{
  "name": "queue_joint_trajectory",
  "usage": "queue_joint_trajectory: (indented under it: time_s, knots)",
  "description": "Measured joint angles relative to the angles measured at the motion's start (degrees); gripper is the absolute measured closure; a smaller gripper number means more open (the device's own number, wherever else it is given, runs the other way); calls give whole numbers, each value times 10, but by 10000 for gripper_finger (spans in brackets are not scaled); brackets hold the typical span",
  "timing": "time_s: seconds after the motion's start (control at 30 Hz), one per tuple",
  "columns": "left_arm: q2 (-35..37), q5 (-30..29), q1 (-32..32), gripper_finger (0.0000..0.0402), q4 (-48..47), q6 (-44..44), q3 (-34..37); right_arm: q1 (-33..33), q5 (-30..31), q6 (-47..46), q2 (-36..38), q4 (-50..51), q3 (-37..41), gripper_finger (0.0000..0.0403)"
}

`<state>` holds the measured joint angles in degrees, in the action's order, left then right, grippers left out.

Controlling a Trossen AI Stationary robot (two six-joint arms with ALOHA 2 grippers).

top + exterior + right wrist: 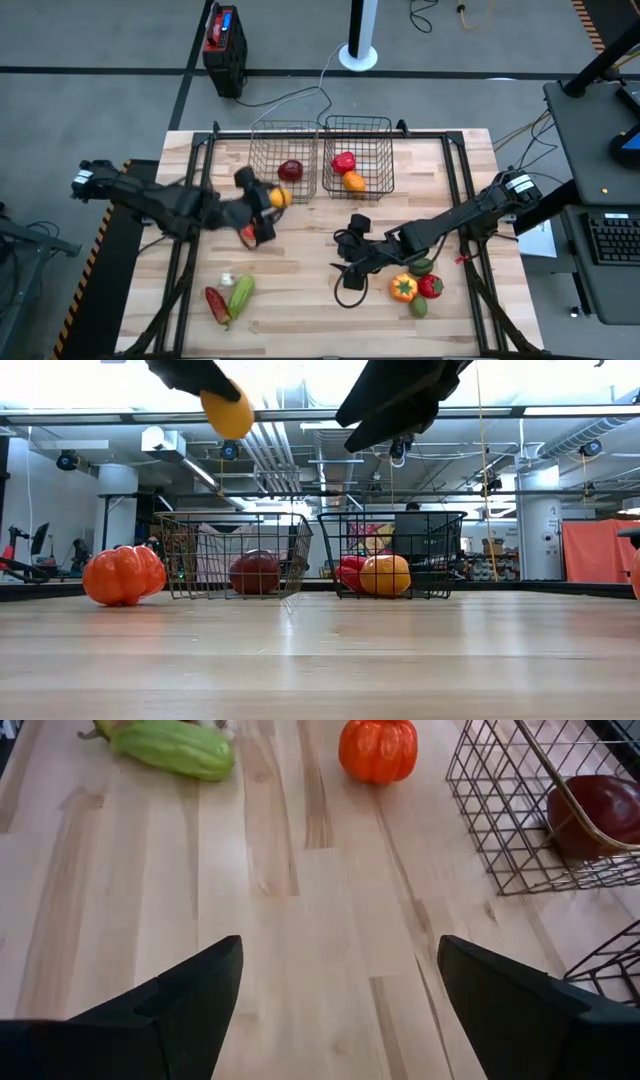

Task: Sort produce into baskets
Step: Put the yellow lemon into the silver wire basket

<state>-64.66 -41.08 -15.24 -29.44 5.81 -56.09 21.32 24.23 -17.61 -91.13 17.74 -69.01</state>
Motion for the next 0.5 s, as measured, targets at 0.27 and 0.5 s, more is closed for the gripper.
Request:
queue_joint_trajectory:
  time_s: [0.27, 0.5]
  knots:
    - [-4, 180, 173, 165, -44, -77, -1, 0, 0, 0, 0, 0, 0, 76]
    - [-35, 281, 276, 165, -59, -133, 0, 0, 0, -4, 0, 0, 1, 76]
